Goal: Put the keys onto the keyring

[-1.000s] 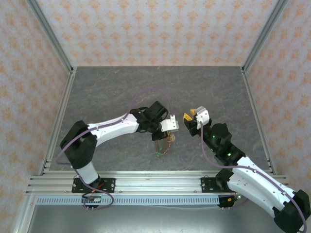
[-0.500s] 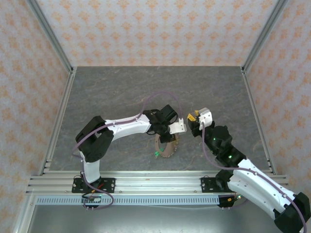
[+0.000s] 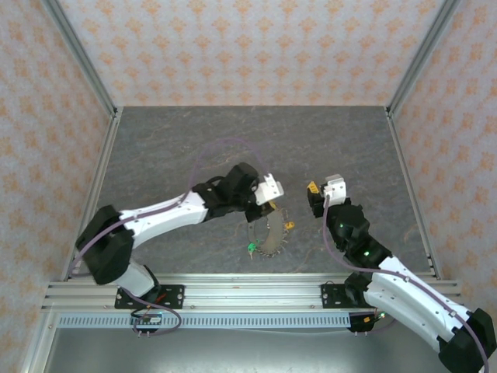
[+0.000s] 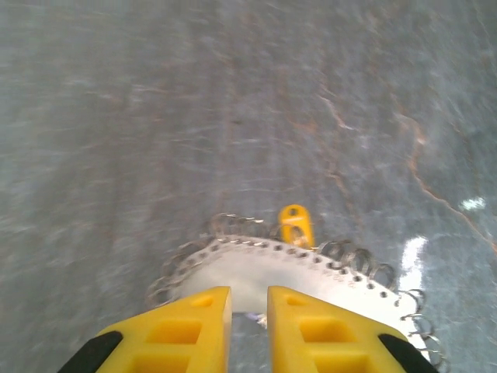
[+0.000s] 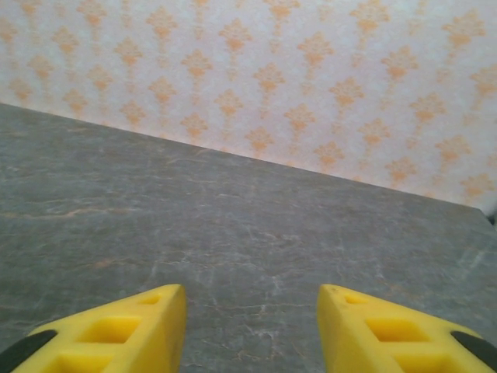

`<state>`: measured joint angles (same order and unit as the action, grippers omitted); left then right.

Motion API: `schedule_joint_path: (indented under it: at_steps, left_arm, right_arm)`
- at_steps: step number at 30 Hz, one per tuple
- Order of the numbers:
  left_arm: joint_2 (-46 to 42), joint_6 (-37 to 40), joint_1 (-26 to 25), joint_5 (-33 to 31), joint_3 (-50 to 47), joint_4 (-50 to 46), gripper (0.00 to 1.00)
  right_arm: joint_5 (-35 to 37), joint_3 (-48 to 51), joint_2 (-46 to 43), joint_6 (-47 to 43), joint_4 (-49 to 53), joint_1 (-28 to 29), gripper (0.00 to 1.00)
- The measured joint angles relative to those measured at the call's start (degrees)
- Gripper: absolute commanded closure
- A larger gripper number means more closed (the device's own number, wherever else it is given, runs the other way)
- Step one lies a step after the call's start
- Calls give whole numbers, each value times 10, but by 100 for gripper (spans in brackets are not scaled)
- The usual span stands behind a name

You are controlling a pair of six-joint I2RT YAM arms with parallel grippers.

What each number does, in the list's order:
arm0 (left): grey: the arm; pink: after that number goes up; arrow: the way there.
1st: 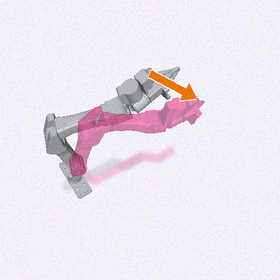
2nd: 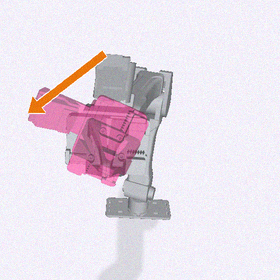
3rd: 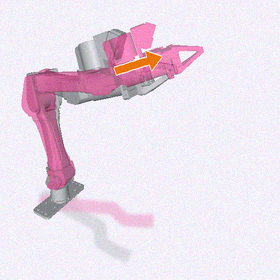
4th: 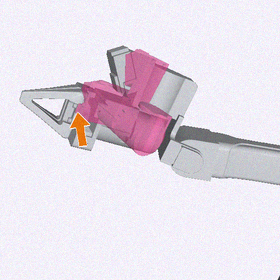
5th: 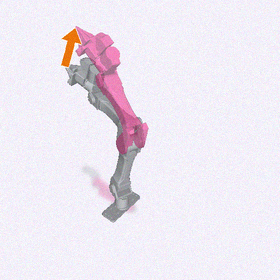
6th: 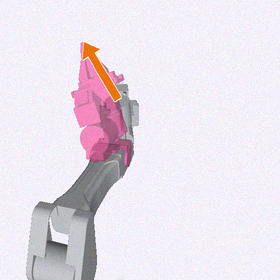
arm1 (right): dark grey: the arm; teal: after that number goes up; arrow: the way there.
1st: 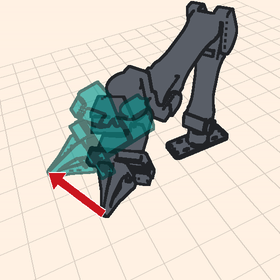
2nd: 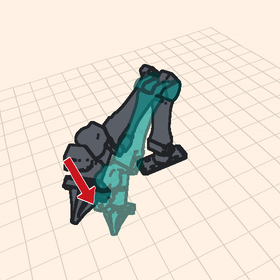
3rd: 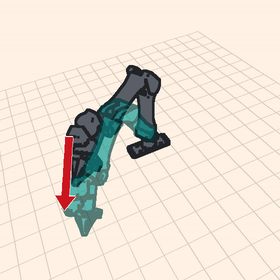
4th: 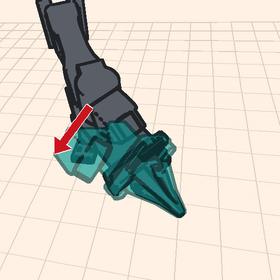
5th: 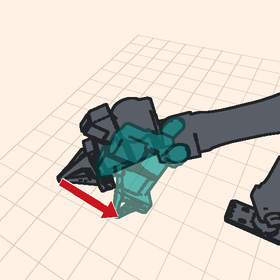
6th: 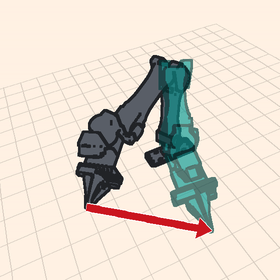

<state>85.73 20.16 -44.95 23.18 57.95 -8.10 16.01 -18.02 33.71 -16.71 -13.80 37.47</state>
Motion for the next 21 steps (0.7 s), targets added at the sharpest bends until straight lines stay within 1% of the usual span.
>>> schedule_joint_path:
  at_steps: [2,5,7,8,9,10,11,16,21]
  left_arm:
    - [-49,-23,26,-18,-41,37,76]
    - [-111,-53,57,-60,-89,85,64]
    - [-148,-72,69,-95,-122,118,48]
    - [-168,-82,73,-116,-141,136,42]
    - [-185,-91,77,-136,-159,150,31]
    - [-206,-98,82,-160,-180,165,10]
    - [-223,-104,88,-181,-197,174,0]
    - [-280,-141,134,-255,-242,187,0]
    - [-325,-176,172,-302,-278,189,0]
  right_arm:
    - [25,2,0,6,-2,-5,45]
    - [54,2,-1,17,-2,-18,39]
    - [68,2,-1,26,-2,-28,34]
    - [73,2,-1,31,-2,-33,34]
    - [78,3,-1,34,-2,-37,33]
    - [83,5,-2,37,-5,-41,33]
    - [86,7,-2,37,-8,-46,33]
    - [89,31,0,36,-27,-72,33]
    - [89,44,21,28,-35,-110,34]
